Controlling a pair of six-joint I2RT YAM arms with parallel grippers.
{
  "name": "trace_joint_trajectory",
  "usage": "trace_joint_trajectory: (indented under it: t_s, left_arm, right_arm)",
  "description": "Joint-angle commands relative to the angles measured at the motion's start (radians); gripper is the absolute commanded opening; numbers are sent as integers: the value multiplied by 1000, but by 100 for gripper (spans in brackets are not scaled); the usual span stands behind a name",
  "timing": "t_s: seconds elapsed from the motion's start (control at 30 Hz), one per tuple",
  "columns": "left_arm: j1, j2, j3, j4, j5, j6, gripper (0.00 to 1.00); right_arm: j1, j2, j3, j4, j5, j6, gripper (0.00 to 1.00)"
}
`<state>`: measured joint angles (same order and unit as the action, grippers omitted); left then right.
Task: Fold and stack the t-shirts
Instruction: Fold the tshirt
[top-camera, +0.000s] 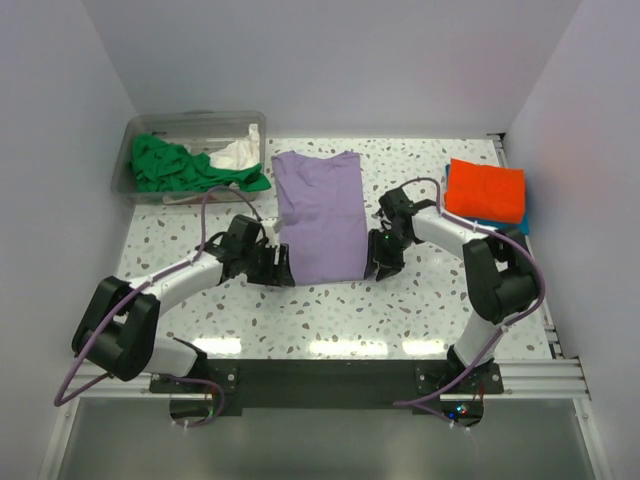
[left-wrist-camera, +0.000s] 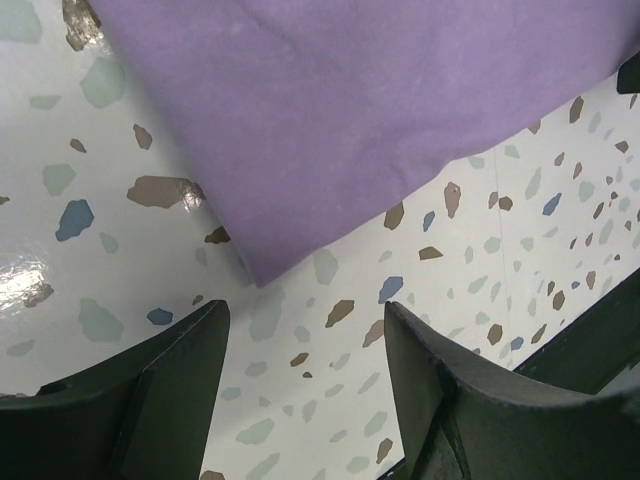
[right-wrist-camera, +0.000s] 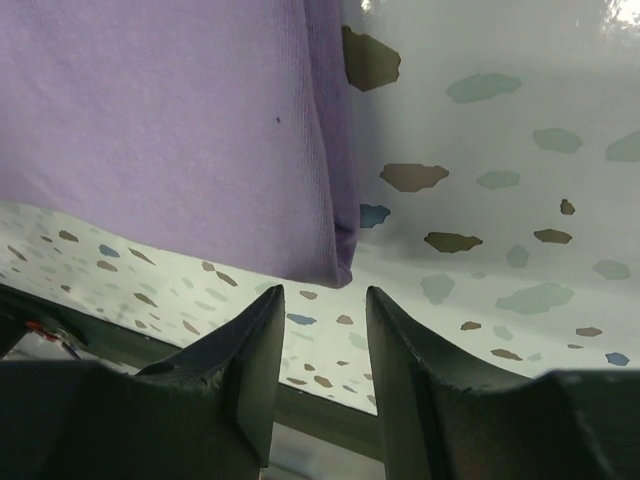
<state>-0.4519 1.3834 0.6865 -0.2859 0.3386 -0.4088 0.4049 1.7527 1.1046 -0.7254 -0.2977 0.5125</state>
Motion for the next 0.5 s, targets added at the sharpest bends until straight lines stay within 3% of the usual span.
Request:
trace_joint_trajectory:
  t_s: [0.0,0.47]
  left_arm:
    - [4,-21,-10,-12,27,-10,68]
    - [5,31,-15,16,4,-31,62]
  right_arm:
    - [-1,-12,-9,40,22,0,40]
    - [0,39,-54,86,63,-16,29]
